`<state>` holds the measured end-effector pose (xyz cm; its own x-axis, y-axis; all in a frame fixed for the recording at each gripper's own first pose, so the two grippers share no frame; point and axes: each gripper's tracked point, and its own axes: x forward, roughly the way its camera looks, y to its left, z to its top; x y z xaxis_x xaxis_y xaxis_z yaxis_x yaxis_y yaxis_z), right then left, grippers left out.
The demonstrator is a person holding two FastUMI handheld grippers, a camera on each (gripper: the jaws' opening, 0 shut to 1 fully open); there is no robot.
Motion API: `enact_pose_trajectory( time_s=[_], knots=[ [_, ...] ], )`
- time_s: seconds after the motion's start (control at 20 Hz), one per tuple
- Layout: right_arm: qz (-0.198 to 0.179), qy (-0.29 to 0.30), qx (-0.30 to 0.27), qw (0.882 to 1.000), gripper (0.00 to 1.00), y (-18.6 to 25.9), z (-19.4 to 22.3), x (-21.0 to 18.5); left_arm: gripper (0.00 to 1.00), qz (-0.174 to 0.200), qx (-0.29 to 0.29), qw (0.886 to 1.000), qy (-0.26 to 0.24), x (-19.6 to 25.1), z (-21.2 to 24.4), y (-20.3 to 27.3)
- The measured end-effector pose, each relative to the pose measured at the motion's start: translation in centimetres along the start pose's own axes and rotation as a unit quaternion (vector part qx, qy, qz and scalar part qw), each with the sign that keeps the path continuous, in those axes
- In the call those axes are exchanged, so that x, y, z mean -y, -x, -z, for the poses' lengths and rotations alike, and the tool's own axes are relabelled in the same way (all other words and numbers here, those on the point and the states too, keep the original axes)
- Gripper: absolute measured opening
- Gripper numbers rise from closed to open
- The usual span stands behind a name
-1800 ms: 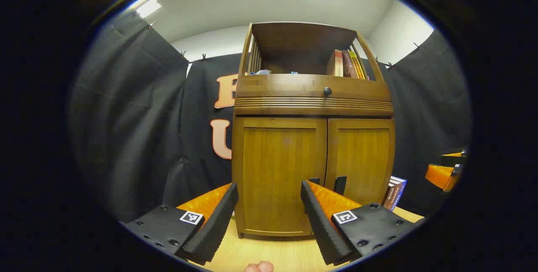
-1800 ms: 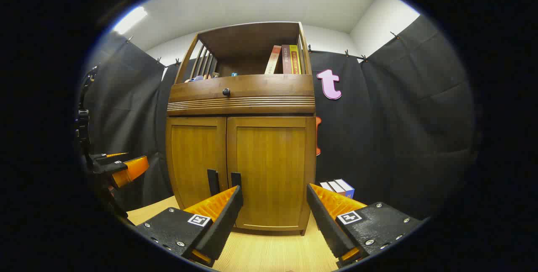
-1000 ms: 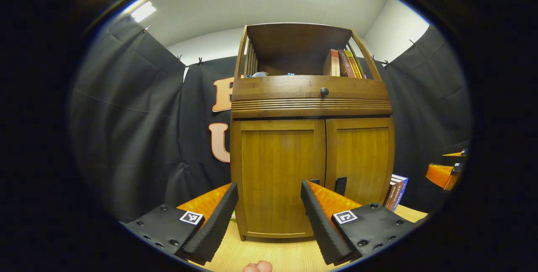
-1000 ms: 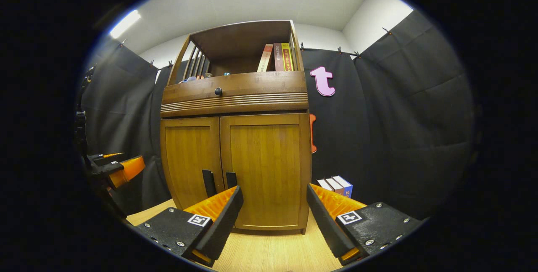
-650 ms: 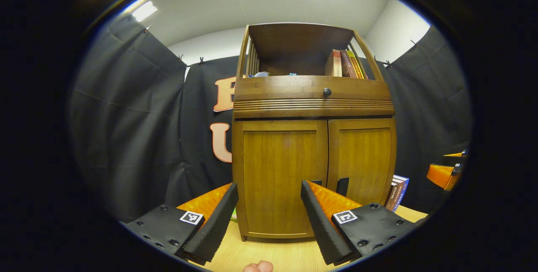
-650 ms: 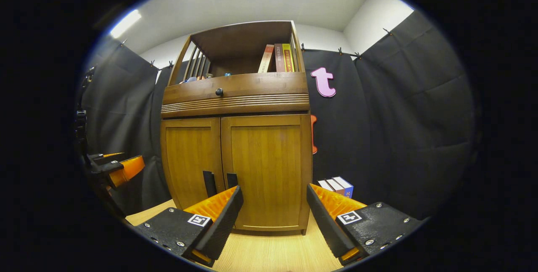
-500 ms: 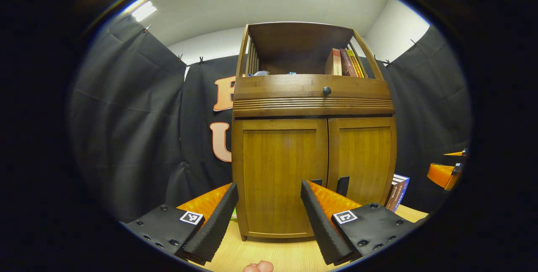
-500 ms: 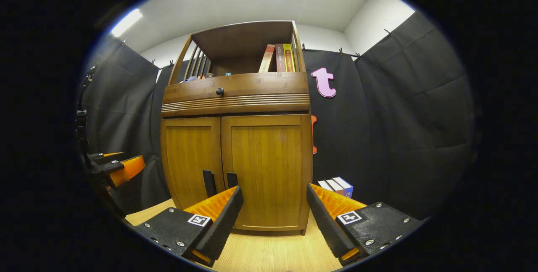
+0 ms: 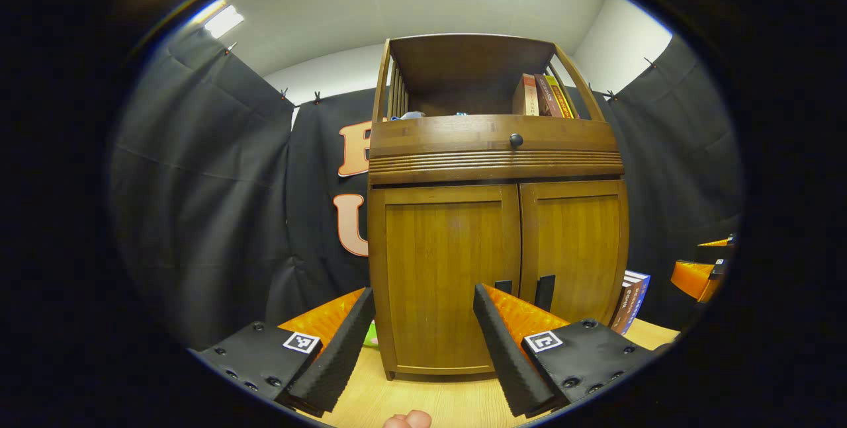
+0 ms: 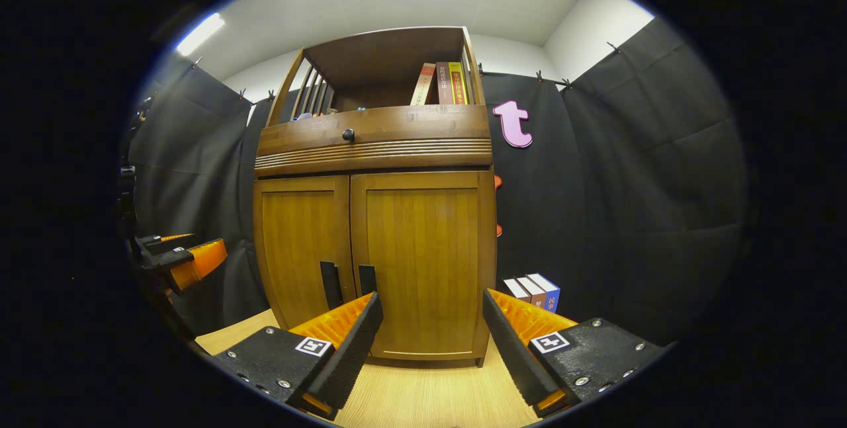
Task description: Open the right door of the double-door shoe cabinet with the right hand, and open the left door with the left hand.
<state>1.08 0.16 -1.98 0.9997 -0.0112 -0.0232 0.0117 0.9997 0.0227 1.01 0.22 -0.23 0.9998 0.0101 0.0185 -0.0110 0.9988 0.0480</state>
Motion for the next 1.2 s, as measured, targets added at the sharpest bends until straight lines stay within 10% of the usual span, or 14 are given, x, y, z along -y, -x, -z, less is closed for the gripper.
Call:
enact_pose_trajectory(
  time_s=[0.6, 1.2],
  knots=[
    [-0.024, 0.005, 0.010, 1.000, 0.94, -1.4, -0.6, -1.3, 0.96, -0.013, -0.001, 1.000, 0.000, -1.1, 0.3, 0.4],
    [-0.081, 0.032, 0.034, 0.996, 0.94, -13.0, -1.7, -8.6, 0.98, -0.033, -0.008, 0.999, -0.005, -3.1, 0.4, 1.5]
  ],
)
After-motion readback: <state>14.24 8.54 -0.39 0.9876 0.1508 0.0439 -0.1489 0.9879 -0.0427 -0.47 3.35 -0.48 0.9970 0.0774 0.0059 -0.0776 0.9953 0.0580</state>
